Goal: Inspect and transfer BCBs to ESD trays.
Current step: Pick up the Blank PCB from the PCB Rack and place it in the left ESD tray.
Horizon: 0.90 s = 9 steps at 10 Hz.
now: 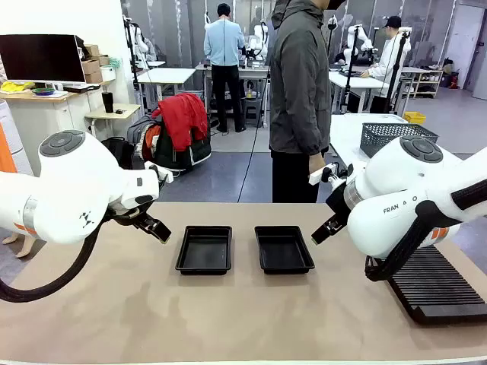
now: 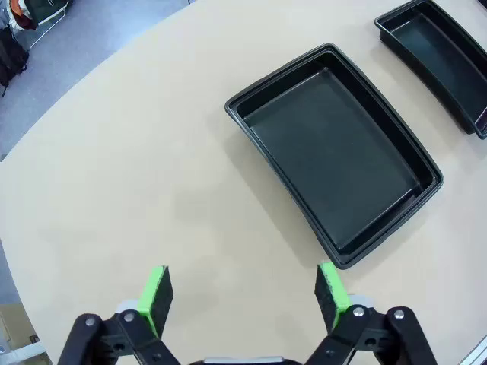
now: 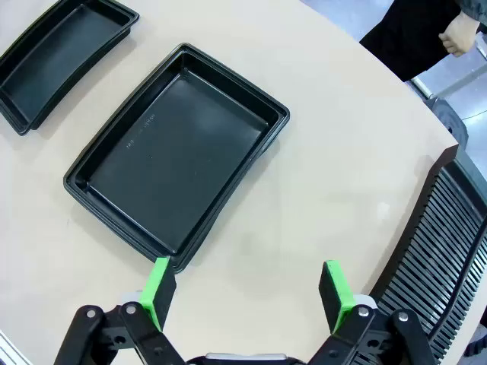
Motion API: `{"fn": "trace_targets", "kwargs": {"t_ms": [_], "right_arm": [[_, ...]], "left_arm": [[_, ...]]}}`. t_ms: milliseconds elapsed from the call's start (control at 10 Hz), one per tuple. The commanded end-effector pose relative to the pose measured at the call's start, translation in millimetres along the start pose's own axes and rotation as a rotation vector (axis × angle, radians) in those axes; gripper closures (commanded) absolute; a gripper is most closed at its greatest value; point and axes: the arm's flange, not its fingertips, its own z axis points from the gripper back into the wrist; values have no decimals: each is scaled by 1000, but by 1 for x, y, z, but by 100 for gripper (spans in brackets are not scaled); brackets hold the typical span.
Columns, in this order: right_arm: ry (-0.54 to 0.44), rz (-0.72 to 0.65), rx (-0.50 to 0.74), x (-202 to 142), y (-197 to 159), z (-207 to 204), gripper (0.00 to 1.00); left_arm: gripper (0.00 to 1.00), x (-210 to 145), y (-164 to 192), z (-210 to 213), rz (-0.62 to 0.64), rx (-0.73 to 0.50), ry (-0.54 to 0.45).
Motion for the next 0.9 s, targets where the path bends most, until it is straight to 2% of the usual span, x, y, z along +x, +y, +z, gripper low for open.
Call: {"fn": "trace_targets", "kwargs": {"t_ms": [0,800], "right_arm": [[0,0,0,0,0,0,0],[0,0,0,0,0,0,0]], "left_arm": [[0,0,0,0,0,0,0],[0,0,0,0,0,0,0]]}}
